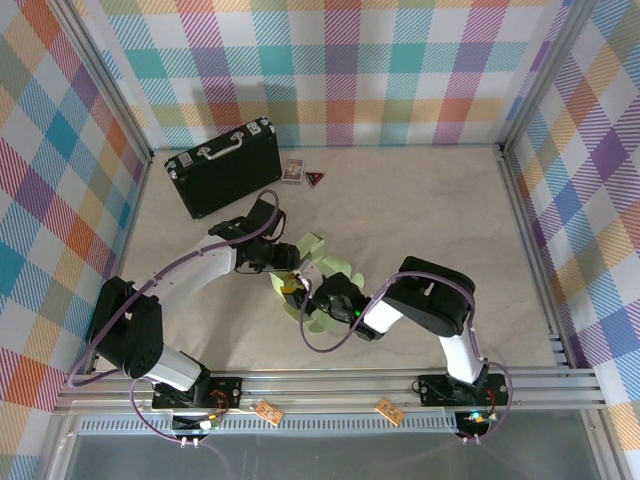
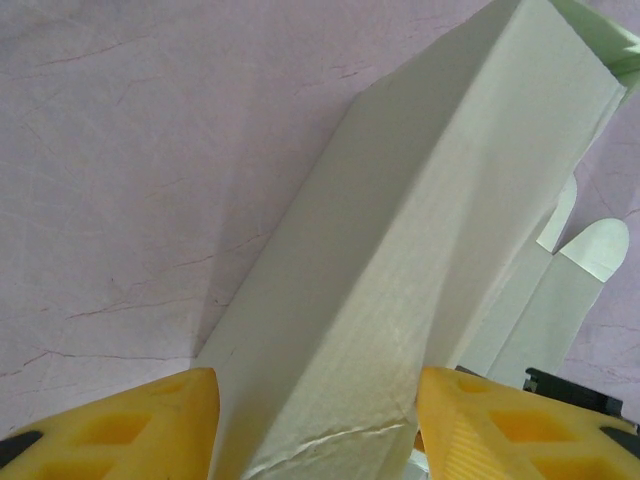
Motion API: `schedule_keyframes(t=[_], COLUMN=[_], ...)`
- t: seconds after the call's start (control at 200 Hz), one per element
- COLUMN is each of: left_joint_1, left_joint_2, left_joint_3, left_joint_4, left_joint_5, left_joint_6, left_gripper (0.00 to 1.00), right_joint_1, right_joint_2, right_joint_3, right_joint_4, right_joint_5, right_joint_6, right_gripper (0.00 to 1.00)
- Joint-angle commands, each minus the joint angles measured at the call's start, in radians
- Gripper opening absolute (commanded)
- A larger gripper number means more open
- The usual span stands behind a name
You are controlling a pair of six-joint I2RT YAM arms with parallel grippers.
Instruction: Fold the paper box
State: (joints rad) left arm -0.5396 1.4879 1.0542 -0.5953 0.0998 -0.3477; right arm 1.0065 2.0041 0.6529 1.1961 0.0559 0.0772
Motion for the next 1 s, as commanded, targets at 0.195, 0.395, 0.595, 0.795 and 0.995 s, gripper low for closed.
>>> schedule_keyframes(t=[0.195,0.395,0.595,0.795,0.995], left_joint_1=[-0.003,-0.003,-0.003,-0.002,-0.002], left_joint_2=[0.019,0.017,0.017,0.011,0.011], left_joint_3=[-0.027,-0.03,-0.039,-0.053,-0.06], left_joint_4=[-0.075,-0.075,-0.066,-0.057,-0.045], left_joint_5=[0.081,0.09,0.105,0.125,0.148], left_joint_6=[0.01,0.01,0.008,0.003,-0.006], left_gripper=[0.54,0.54,0.53,0.53,0.53], right_joint_1=[-0.095,-0.1,-0.136,-0.167,-0.169], right_joint_2=[0.007,-0.032,-0.037,-0.026,0.006], right_joint_3=[0.084,0.108,0.095,0.141,0.171], right_joint_4=[-0.052,-0.194,-0.196,-0.263,-0.239], right_joint_5=[-0.355,-0.381,-0.44,-0.545,-0.623], right_joint_6=[0.007,-0.097,-0.107,-0.166,-0.167], right_gripper=[0.3,0.32,0.31,0.29,0.33])
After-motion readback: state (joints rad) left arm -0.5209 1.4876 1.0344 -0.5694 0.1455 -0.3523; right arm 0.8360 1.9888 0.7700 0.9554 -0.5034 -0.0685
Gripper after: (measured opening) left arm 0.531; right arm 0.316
